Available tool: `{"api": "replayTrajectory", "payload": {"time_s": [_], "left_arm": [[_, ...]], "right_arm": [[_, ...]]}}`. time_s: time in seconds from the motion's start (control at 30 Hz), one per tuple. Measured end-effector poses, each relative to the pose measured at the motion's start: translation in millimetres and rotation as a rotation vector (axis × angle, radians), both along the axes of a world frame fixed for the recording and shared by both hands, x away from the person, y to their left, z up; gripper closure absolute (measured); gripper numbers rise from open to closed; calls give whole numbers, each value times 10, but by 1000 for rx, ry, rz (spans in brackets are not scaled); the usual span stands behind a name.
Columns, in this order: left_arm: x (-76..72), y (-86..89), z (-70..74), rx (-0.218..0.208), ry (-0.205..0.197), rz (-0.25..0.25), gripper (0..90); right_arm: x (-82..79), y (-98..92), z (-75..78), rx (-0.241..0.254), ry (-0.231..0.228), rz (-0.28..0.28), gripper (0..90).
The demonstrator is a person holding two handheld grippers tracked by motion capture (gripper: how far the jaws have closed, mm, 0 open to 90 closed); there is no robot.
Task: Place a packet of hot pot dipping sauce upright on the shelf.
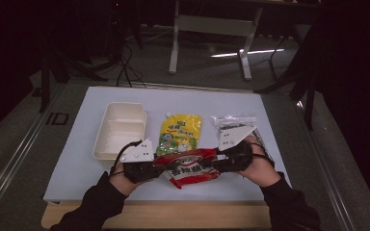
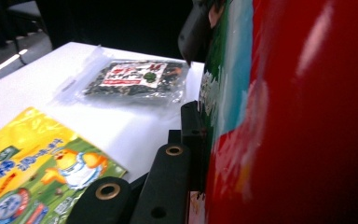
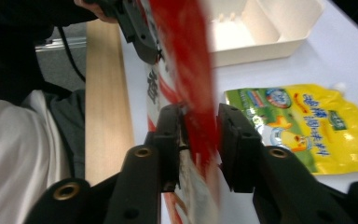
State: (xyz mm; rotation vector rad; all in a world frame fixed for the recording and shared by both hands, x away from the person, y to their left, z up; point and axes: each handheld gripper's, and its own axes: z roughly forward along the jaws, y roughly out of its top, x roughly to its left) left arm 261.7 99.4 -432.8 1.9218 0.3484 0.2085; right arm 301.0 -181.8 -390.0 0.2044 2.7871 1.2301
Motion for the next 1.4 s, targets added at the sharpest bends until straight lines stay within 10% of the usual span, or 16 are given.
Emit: {"api": "replayTrajectory", "payload": {"time_s": [0.07,0.37,1.03,1.4], "left_arm": [[9,-4,3,5,-6,13,900],[29,17,-10,-18,7,25,888],[-2,105,-215,-50,33,157,48],[-164,8,-595,26,48,128,22]], "right_arm": [[-7,23,-18,-20,7,19,888],[-10,52,-4,-43,5,23,900],[166,-198,235,56,-26,-87,900],[333,-136,317,94,-27,-115,900]]}}
